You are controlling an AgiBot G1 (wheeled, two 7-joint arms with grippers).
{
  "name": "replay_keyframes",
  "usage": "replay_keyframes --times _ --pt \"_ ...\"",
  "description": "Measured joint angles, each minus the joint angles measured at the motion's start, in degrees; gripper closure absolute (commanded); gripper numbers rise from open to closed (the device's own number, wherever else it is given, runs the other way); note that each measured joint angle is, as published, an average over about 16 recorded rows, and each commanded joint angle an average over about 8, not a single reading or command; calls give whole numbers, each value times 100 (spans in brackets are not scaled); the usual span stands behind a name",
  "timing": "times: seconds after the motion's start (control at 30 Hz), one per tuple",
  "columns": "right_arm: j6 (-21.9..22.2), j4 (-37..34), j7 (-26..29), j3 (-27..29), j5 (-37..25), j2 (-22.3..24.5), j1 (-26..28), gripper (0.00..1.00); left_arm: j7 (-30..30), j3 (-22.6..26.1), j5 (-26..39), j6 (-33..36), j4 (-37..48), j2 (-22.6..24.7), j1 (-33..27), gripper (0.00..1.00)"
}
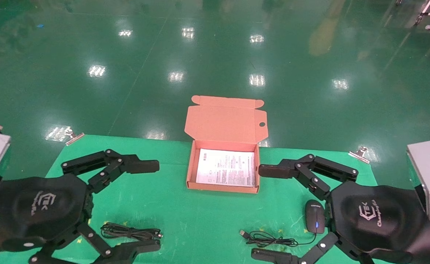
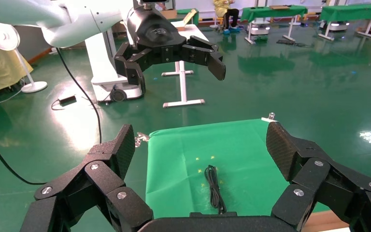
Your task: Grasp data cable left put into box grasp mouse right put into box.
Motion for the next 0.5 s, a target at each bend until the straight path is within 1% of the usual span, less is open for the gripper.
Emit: replay_keyframes --times 0.3,0.5 --pt "1 -1 -9 -9 -20 3 9 0 -2 3 3 2 0 2 0 0" --pt "-76 81 -58 -110 -337 72 146 0 -16 98 178 51 -26 28 -90 0"
